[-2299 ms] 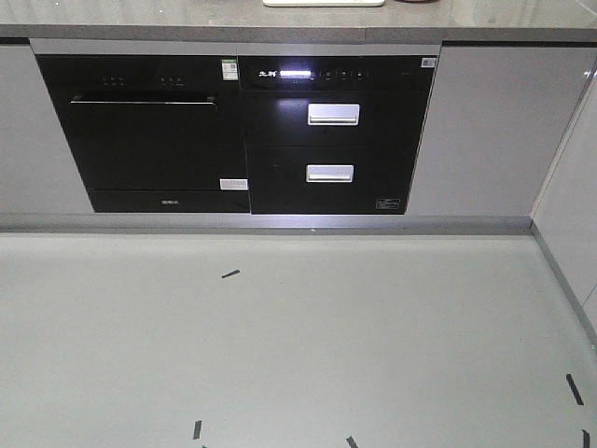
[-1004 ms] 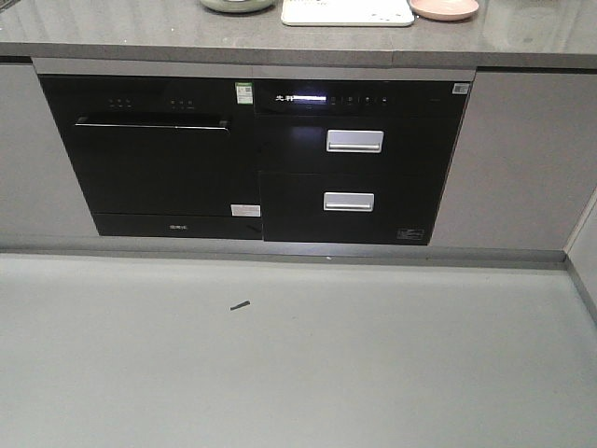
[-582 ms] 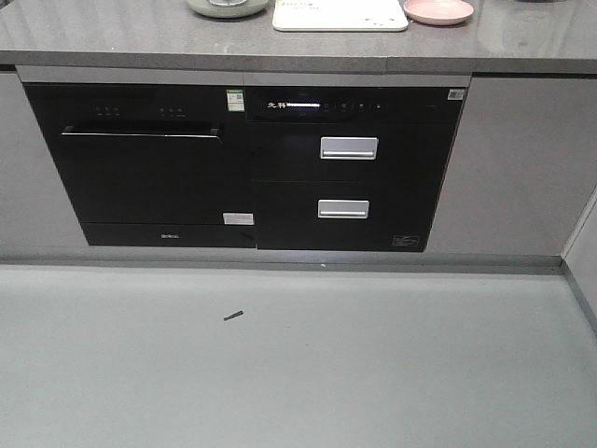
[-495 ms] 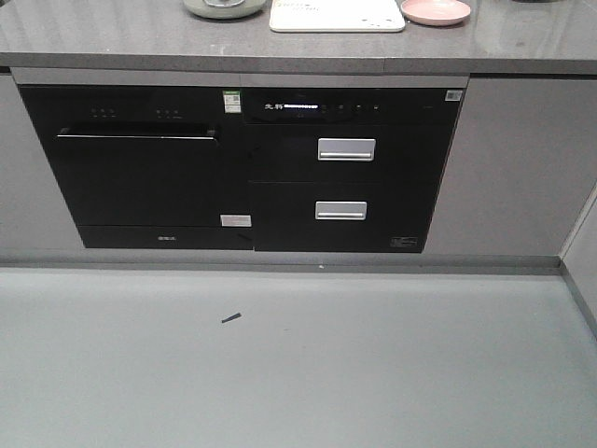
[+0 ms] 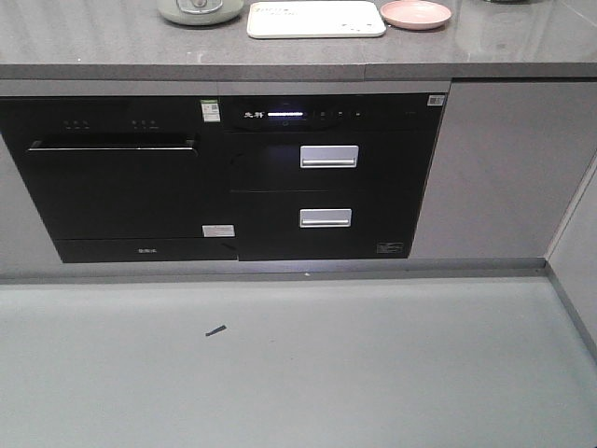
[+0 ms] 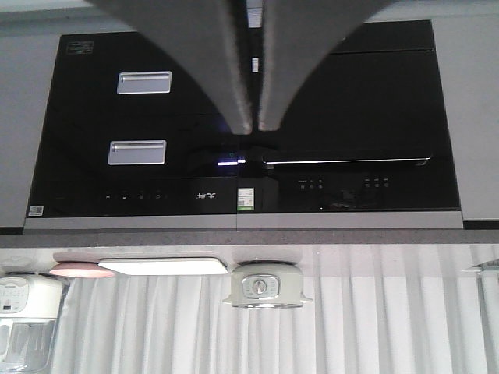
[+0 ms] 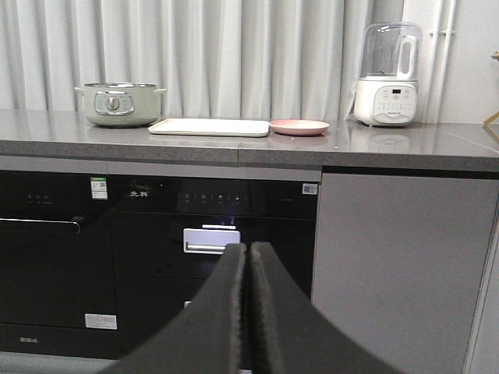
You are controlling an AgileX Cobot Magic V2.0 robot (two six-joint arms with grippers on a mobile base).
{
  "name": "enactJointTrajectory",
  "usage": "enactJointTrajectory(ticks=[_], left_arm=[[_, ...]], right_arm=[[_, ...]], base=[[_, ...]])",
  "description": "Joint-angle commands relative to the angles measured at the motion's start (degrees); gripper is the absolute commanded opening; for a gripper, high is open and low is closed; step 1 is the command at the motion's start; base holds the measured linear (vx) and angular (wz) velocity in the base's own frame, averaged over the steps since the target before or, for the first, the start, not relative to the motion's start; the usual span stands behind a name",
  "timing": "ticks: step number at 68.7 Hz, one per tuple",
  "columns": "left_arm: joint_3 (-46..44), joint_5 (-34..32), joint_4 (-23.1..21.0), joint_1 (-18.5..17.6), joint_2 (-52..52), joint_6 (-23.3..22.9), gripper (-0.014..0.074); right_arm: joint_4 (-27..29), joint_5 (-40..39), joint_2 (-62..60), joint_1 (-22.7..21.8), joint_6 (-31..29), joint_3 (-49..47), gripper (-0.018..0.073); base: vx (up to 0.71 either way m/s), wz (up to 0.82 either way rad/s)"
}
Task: Transfer vegetables to tray and serve
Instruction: 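Continue driving toward the counter, approaching the pot and tray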
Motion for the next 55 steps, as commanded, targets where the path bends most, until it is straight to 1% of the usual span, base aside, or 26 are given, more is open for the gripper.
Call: enactJointTrajectory(ticks=[1,55], left_arm=[[1.5,-4.1,-0.1,-0.2,-0.8,0.0,-0.0006],[1.5,-4.1,-0.1,-0.2,-0.8,0.0,-0.0006]], right_arm=[[-0.5,-4.3,0.5,-0.1,-0.2,0.9,-0.0003],[-0.5,-4.3,0.5,-0.1,-0.2,0.9,-0.0003]], base=[[0.07,-0.08],[0.07,-0.06]])
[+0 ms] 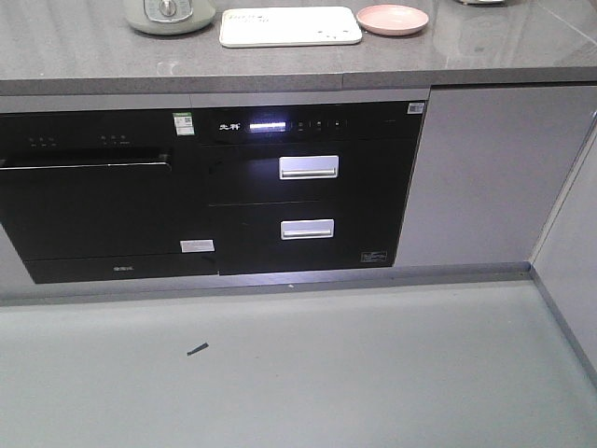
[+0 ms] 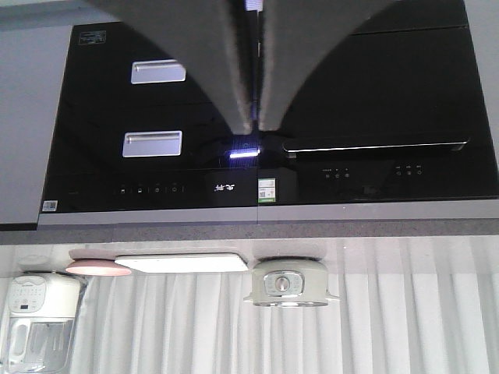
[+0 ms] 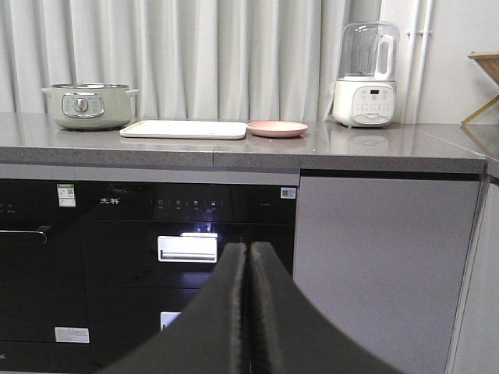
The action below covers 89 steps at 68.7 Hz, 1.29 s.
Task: Transfer vegetables to tray and serve
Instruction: 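Continue driving toward the counter, approaching the pot and tray, then drive up to the counter edge facing the pot, tray and plate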
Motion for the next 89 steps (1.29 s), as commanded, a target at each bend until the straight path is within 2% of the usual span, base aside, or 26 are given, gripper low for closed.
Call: enactJointTrajectory(ticks=[1,89], left_arm=[[1.5,-4.1,-0.1,-0.2,-0.8,0.0,-0.0006],[1.5,-4.1,-0.1,-0.2,-0.8,0.0,-0.0006]], right_arm=[[-0.5,-4.3,0.5,-0.1,-0.2,0.9,-0.0003],[-0.5,-4.3,0.5,-0.1,-0.2,0.9,-0.0003]], base=[[0.07,-0.02],[0.08,0.00]])
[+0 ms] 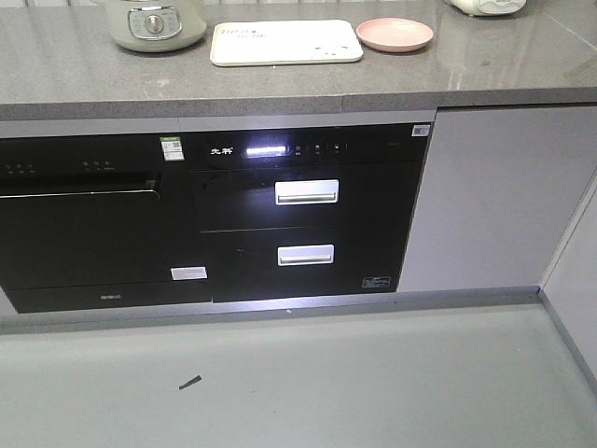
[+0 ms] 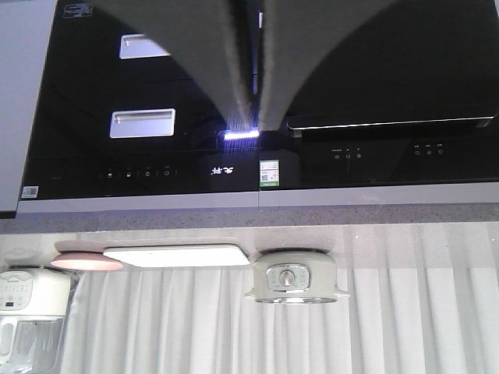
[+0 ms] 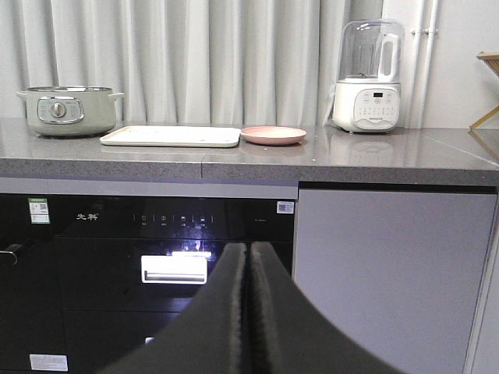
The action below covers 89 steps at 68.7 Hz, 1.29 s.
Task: Transfer vegetables to tray and serve
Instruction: 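Drive up to the counter edge facing the pot, tray and plate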
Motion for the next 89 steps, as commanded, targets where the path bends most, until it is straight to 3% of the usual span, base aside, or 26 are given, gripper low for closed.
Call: enactJointTrajectory(ticks=[1,89], left_arm=[[1.5,-4.1,-0.1,-0.2,-0.8,0.0,-0.0006],[1.5,-4.1,-0.1,-0.2,-0.8,0.0,-0.0006]], right_arm=[[-0.5,-4.3,0.5,-0.1,-0.2,0.9,-0.0003],[-0.5,-4.3,0.5,-0.1,-0.2,0.9,-0.0003]], base=[[0.11,0.02],[0.12,0.01]])
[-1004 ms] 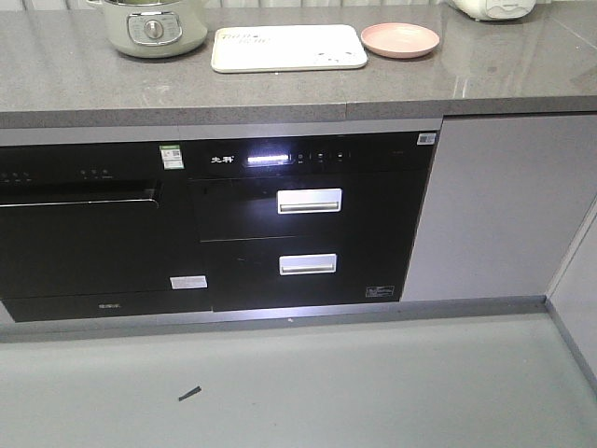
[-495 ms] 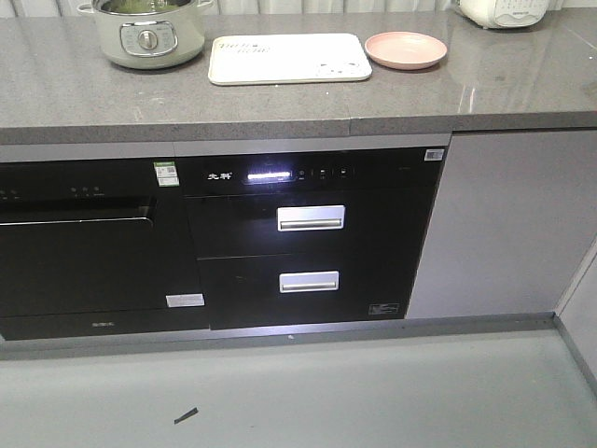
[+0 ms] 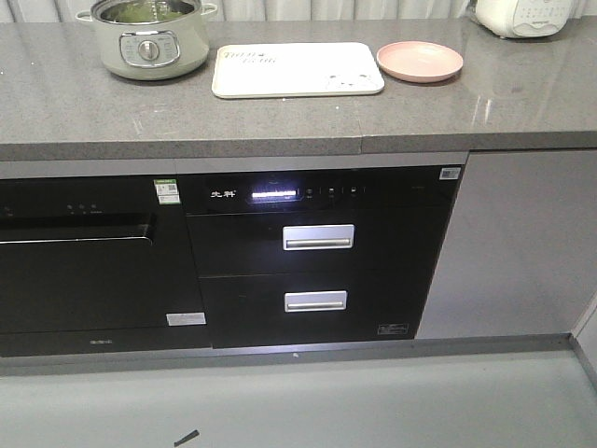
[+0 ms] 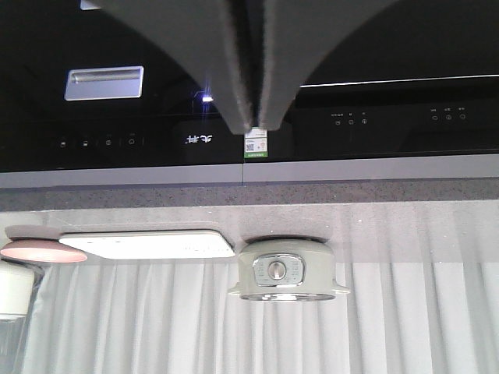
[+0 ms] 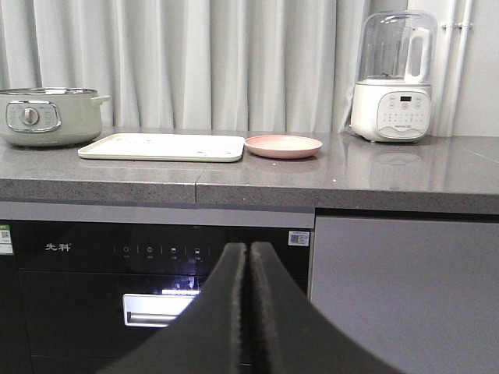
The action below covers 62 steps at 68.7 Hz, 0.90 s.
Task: Transfer vegetables to tray and serve
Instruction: 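Drive up to the counter edge facing the pot, tray and plate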
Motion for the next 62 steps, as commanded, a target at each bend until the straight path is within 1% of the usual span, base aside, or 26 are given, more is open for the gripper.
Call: enactJointTrajectory(ticks=[1,62], left_arm=[[1.5,-4.1,-0.1,-0.2,-0.8,0.0,-0.0006],[1.5,-4.1,-0.1,-0.2,-0.8,0.0,-0.0006]], right_arm=[[-0.5,-4.3,0.5,-0.1,-0.2,0.9,-0.0003],[-0.5,-4.3,0.5,-0.1,-0.2,0.9,-0.0003]], base=[[0.12,0.04],[0.12,0.05]])
